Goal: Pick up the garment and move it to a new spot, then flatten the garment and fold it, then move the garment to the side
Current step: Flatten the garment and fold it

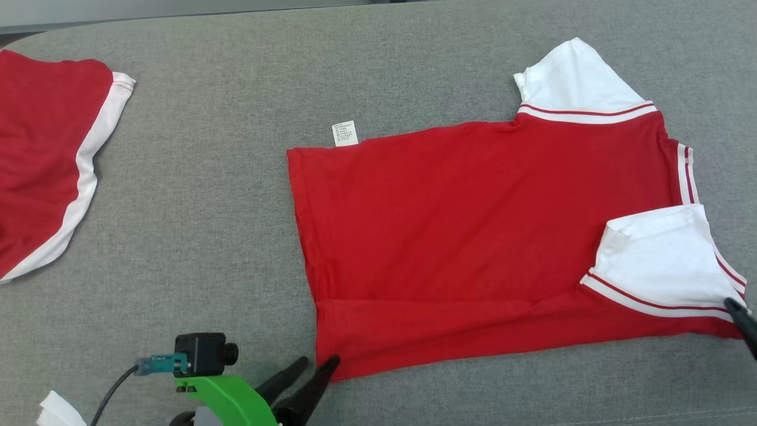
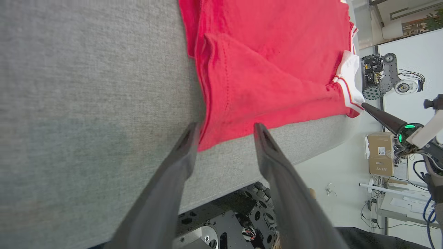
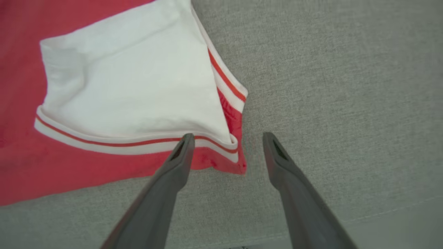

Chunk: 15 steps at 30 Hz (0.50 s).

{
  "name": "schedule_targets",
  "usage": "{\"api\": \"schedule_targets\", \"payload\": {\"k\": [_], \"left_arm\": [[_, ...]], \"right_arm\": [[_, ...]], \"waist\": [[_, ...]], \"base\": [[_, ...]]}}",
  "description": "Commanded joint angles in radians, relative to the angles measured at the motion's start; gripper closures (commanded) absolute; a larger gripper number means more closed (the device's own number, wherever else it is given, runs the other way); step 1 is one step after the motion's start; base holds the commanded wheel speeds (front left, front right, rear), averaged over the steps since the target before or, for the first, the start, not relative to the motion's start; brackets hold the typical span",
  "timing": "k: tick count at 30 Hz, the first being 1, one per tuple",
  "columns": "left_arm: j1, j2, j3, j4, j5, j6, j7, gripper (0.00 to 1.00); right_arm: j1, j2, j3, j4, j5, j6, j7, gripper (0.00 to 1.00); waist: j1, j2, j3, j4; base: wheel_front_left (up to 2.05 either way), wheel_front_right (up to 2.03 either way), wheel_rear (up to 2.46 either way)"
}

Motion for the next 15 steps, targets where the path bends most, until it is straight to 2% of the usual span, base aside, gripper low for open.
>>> {"api": "schedule_targets", "payload": {"k": [1,5,9,15], "left_arm": [[0.012,0.013,0.016,-0.003,0.012,0.006,-0.014,0.0],[-0.03,0.056,0.054,-0.016,0.054,0.022,-0.041,0.0],[-0.157,0.069,0.086,0.005,0.14,0.044,-0.065,0.0],[-0.44,-0.016,0.044,0.137,0.23,0.009,-0.014,0.0]], "right_arm": [[-0.019,-0.017,-0.015,-0.017,-0.012,-0.001,-0.013,0.0],[-0.086,-0.047,-0.053,-0.08,-0.006,-0.002,-0.032,0.0],[-0.227,-0.07,-0.048,-0.112,-0.041,-0.001,-0.04,0.0],[-0.548,-0.073,0.045,-0.028,-0.188,-0.001,-0.026,0.0]], "waist": [[0.0,0.0,0.002,-0.001],[0.0,0.0,0.028,-0.001],[0.0,0.0,0.093,0.013],[0.0,0.0,0.237,0.062]], "base": [[0.0,0.0,0.0],[0.0,0.0,0.0],[0.0,0.0,0.0],[0.0,0.0,0.0]]}}
